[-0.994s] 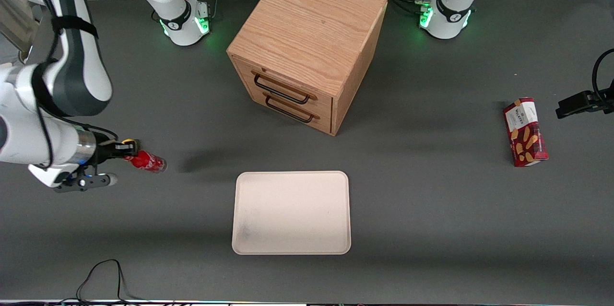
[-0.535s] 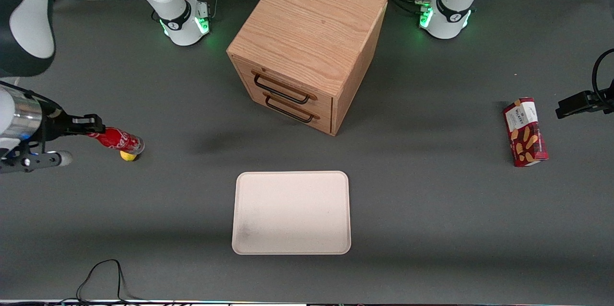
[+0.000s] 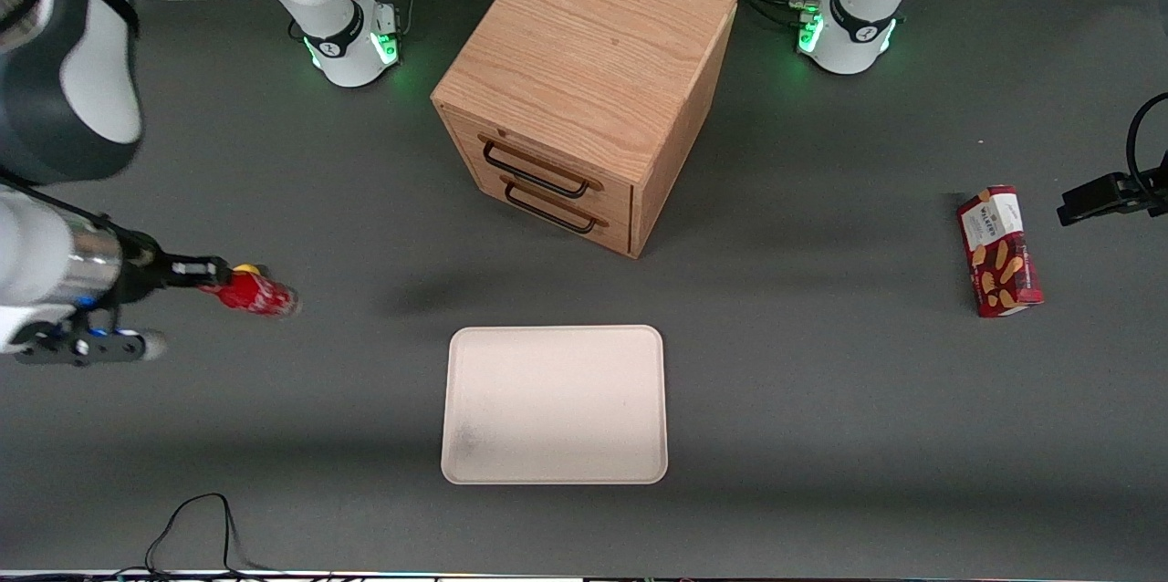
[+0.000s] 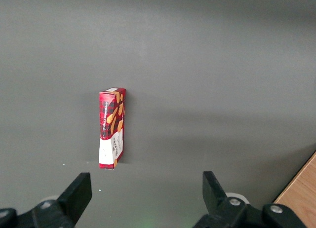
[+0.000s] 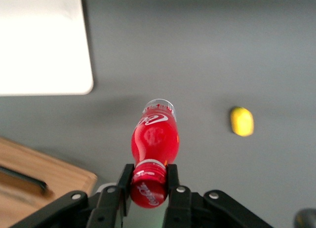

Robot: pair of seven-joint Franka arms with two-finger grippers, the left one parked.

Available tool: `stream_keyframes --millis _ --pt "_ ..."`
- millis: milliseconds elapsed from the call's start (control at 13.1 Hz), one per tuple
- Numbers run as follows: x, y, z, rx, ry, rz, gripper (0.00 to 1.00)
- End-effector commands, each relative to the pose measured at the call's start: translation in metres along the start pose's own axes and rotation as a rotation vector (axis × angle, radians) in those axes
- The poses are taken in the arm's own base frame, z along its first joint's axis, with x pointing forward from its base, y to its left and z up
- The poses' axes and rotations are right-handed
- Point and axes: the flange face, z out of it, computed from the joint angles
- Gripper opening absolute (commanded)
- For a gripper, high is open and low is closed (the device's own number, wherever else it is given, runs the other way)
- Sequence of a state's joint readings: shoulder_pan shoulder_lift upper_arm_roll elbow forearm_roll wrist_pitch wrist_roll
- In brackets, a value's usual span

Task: Place coke bottle on tray
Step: 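Lift the red bottle with the right gripper, then carry the bottle over the white tray and lower it onto the tray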

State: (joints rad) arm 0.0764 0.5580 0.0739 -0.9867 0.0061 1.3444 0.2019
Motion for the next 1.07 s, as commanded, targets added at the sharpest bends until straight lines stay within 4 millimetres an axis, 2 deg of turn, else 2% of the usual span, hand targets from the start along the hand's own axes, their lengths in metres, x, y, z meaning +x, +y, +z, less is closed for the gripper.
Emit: stream_keyframes --millis 0,153,459,764,994 --pt "0.033 -0.056 0.029 0.057 0.061 0.119 0.00" --pt "0.052 -0.083 0.052 0.085 0.122 0.169 0.00" --pt "0.078 -0.152 0.117 0.084 0.215 0.177 0.00" --pt "0.087 -0.185 0.157 0.082 0.256 0.145 0.00" --pt "0.091 -0.193 0.172 0.075 0.278 0.131 0.00"
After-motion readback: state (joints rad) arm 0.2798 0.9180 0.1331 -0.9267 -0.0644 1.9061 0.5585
